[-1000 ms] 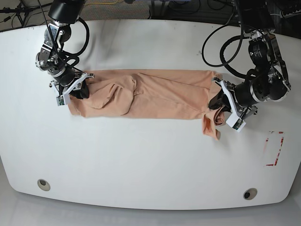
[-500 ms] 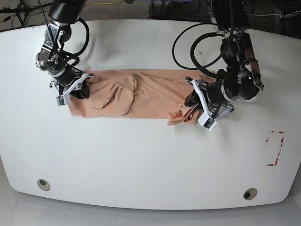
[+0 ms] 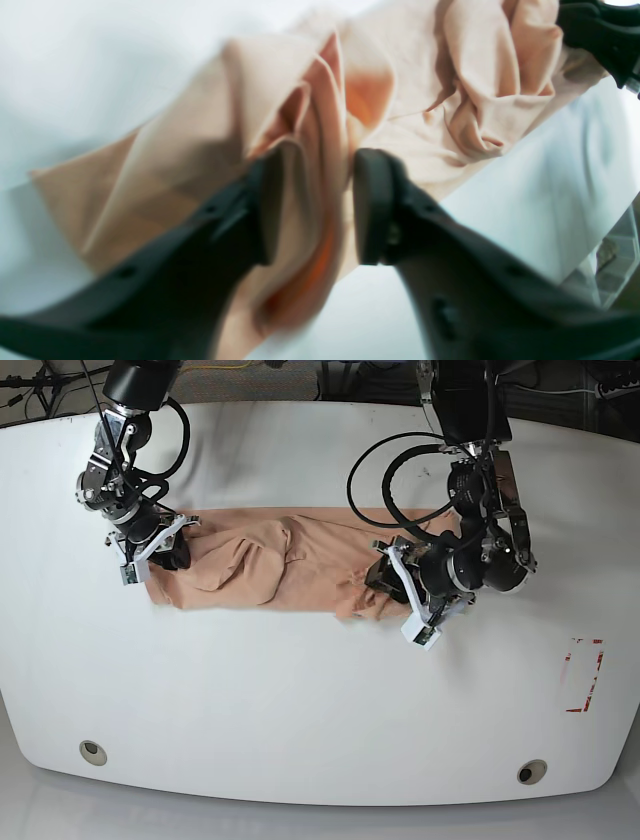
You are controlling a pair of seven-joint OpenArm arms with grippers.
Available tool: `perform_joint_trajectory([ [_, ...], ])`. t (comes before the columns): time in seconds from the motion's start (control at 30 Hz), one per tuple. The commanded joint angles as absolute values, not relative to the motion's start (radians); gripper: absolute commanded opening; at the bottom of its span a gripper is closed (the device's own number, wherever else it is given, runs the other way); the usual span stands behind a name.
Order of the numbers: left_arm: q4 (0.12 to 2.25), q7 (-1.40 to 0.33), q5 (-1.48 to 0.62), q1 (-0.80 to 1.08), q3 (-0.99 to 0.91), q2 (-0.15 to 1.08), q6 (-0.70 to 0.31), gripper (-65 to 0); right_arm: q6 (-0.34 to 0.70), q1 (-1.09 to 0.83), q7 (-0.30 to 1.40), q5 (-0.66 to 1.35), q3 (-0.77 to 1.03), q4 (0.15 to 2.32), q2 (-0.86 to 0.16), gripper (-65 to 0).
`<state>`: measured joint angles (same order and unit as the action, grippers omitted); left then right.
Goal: Fold the T-shirt properly
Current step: 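Fold the strip end with the left gripper toward the shirt middle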
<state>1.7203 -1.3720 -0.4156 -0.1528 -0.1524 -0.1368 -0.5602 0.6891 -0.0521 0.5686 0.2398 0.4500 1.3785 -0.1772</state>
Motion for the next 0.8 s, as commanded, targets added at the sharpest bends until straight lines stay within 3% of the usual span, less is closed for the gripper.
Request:
perform_joint_trajectory([
  [0.0,1.730,-1.360,-0.435,-0.183,-0.151,-0.157,-0.562,-30.6,0.698,-0.050,0.599,0.219,0.449,1.385,-0.186,-54.1],
  [0.1,1.733,-1.385,-0.440,-0.183,-0.147,-0.157,-0.562,-26.9,0.698,-0.050,0.599,0.219,0.449,1.385,-0.186,-54.1],
  [0.4,1.799,-1.396,-0.707,-0.173,-0.085,-0.150,-0.562,-27.1,0.698,-0.050,0.599,0.219,0.449,1.385,-0.186,-54.1],
  [0.7,1.804,-1.362,-0.615,-0.170,-0.242,-0.041,-0.562,-27.5,0.698,-0.051,0.653,0.225,0.449,1.483,-0.183,-54.1],
  [0.77,1.799,-1.326,-0.572,-0.166,-0.249,-0.007,-0.562,-31.0,0.698,-0.051,0.694,0.228,0.450,1.535,-0.183,-54.1],
])
